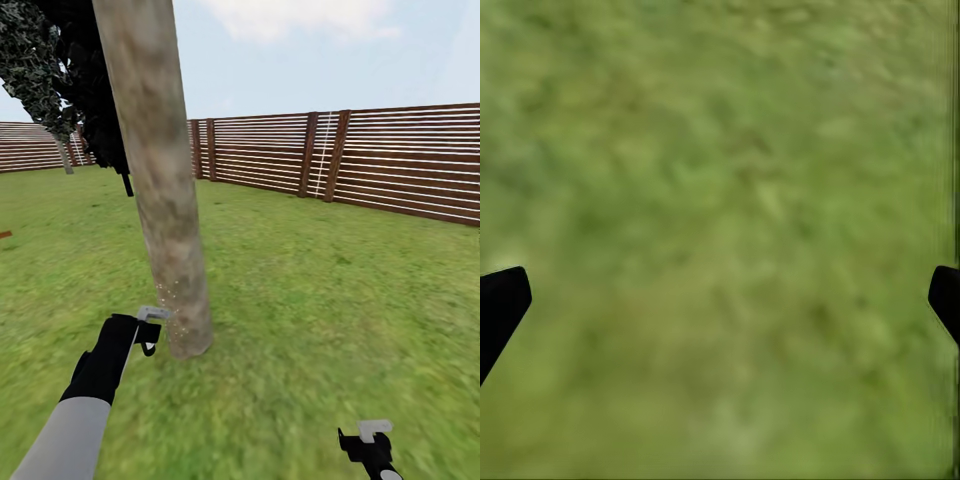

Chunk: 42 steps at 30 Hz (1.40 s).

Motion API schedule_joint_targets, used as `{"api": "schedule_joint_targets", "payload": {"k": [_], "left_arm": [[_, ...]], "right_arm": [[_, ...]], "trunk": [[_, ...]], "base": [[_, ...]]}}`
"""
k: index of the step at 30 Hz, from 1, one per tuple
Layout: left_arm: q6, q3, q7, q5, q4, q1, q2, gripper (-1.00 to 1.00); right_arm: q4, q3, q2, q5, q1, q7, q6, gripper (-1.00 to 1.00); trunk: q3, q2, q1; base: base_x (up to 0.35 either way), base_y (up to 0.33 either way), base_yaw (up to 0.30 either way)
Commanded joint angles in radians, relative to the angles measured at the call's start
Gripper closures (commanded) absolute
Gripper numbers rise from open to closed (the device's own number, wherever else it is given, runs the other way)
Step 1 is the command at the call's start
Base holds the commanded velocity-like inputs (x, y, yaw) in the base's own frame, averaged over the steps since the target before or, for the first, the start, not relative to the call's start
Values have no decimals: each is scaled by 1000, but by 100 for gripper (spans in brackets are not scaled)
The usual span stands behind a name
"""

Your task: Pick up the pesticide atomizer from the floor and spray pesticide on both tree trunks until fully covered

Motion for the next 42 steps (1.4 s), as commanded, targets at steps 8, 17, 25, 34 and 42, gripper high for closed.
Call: {"api": "schedule_joint_targets", "payload": {"k": [8,17,25,34,42], "left_arm": [[3,1,-6,-12,-1,-1,0,100],[3,1,-4,-12,2,-1,1,100],[2,4,-3,-16,8,-1,3,100],[-2,11,0,-15,73,13,13,100],[-2,15,1,-15,95,18,22,100]], "right_arm": [[2,-6,0,10,-1,-5,-3,-100],[2,-6,0,10,-1,-5,-3,-100],[2,-6,-3,11,-1,-4,-3,-100],[2,-6,-2,11,-1,-4,-3,-100],[2,-6,0,10,-1,-5,-3,-100]], "trunk": [[-1,0,0],[-1,0,0],[-1,0,0],[-1,0,0],[-1,0,0]], "base": [[0,-271,143],[0,-272,260],[0,-272,25],[0,-272,0],[17,-272,165]]}}
